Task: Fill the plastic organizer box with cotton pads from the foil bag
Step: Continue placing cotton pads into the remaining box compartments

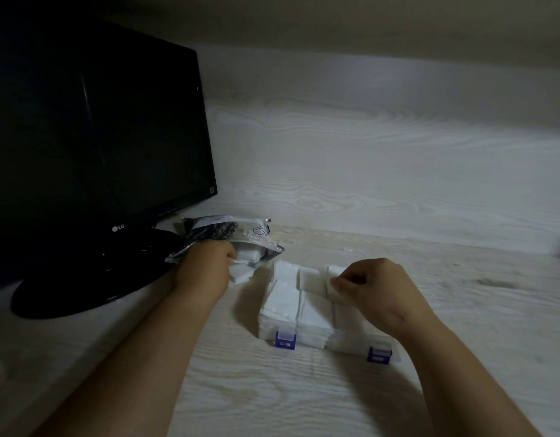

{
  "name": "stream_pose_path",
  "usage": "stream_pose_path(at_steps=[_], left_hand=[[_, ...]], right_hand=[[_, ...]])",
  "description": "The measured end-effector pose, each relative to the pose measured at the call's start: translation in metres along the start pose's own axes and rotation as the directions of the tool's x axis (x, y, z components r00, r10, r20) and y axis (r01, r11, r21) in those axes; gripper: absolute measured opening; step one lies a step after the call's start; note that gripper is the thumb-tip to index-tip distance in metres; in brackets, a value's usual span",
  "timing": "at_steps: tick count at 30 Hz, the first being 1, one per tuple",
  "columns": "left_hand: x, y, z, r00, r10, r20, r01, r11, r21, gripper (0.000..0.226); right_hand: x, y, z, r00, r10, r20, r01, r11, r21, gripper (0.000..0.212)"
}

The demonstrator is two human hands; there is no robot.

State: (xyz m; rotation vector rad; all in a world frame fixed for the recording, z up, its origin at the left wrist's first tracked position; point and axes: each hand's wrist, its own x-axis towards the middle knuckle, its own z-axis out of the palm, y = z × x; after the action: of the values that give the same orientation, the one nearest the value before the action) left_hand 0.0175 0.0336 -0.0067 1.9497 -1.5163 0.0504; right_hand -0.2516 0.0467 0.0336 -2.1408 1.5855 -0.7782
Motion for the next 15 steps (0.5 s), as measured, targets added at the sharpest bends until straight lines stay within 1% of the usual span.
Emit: stream_pose_path(at_steps=[2, 8, 12, 15], left_hand=[[0.001, 0.002, -0.001, 1.000, 0.010, -0.029, -0.010, 1.000, 0.010, 0.021], [0.000, 0.005, -0.004, 0.999, 0.020, -0.039, -0.017, 0.997, 0.073, 0.024], [-0.003, 0.011, -0.008, 0.994, 0.056, -0.098, -0.046, 0.993, 0.105, 0.028], [-0.007, 0.017, -0.012, 0.966, 0.153, -0.207, -0.130, 0.984, 0.120, 0.024]], right_hand=[[-0.001, -0.001, 0.000, 1.000, -0.002, -0.007, 0.002, 1.000, -0.002, 0.024], [-0.002, -0.001, -0.001, 1.000, -0.004, -0.005, 0.004, 1.000, -0.007, 0.026], [-0.002, -0.002, -0.001, 1.000, -0.011, -0.016, 0.011, 1.000, -0.006, 0.026], [-0.002, -0.002, 0.000, 1.000, -0.009, -0.022, 0.009, 1.000, -0.001, 0.025]])
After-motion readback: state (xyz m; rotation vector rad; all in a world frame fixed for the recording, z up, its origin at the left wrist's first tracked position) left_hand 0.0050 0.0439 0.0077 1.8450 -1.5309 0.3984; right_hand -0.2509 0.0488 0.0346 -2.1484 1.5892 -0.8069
